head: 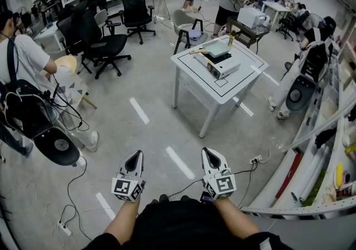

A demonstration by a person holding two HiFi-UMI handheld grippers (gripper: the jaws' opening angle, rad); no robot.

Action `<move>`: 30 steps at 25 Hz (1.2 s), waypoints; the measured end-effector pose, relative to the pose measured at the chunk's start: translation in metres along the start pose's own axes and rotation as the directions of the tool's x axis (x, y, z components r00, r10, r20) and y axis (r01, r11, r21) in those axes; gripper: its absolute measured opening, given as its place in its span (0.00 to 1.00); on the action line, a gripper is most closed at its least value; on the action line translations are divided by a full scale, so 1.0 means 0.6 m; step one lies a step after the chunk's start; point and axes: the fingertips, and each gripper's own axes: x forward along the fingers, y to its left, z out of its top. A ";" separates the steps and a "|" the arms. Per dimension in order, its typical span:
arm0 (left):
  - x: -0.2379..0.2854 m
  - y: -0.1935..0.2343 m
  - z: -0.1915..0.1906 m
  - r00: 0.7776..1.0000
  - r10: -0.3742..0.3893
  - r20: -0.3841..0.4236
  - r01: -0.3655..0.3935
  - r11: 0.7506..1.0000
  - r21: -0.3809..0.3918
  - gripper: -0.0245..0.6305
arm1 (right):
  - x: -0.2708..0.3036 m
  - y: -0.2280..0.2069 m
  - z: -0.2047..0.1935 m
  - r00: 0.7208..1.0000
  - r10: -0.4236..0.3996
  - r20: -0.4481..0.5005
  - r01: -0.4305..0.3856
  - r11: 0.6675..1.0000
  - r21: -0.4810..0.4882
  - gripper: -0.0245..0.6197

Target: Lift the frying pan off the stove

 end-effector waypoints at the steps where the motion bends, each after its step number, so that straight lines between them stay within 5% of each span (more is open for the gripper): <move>1: 0.000 0.010 0.003 1.000 0.011 0.001 -0.011 1.000 -0.004 0.05 | 0.006 0.003 0.001 1.000 0.009 0.002 -0.009 1.000 0.000 0.07; 9: 0.012 0.025 0.001 1.000 -0.019 -0.007 0.019 1.000 -0.008 0.07 | 0.022 0.008 0.001 0.999 0.029 0.033 -0.030 1.000 0.011 0.07; 11: 0.016 0.027 0.001 1.000 -0.031 0.000 0.031 0.999 -0.012 0.28 | 0.028 0.010 -0.003 0.999 0.028 0.020 -0.028 1.000 0.009 0.13; 13: 0.020 0.030 -0.002 0.999 -0.043 -0.006 0.043 0.999 -0.023 0.29 | 0.034 0.010 -0.008 1.000 0.018 0.007 -0.018 1.000 0.016 0.23; 25: 0.009 0.100 0.004 0.998 -0.059 -0.011 0.059 0.998 -0.017 0.28 | 0.086 0.034 -0.013 0.999 0.020 -0.029 -0.019 0.999 0.026 0.26; 30: 0.029 0.134 -0.002 0.998 -0.068 0.009 0.069 0.992 -0.101 0.27 | 0.117 0.051 -0.005 0.997 0.072 0.015 -0.073 0.997 0.013 0.25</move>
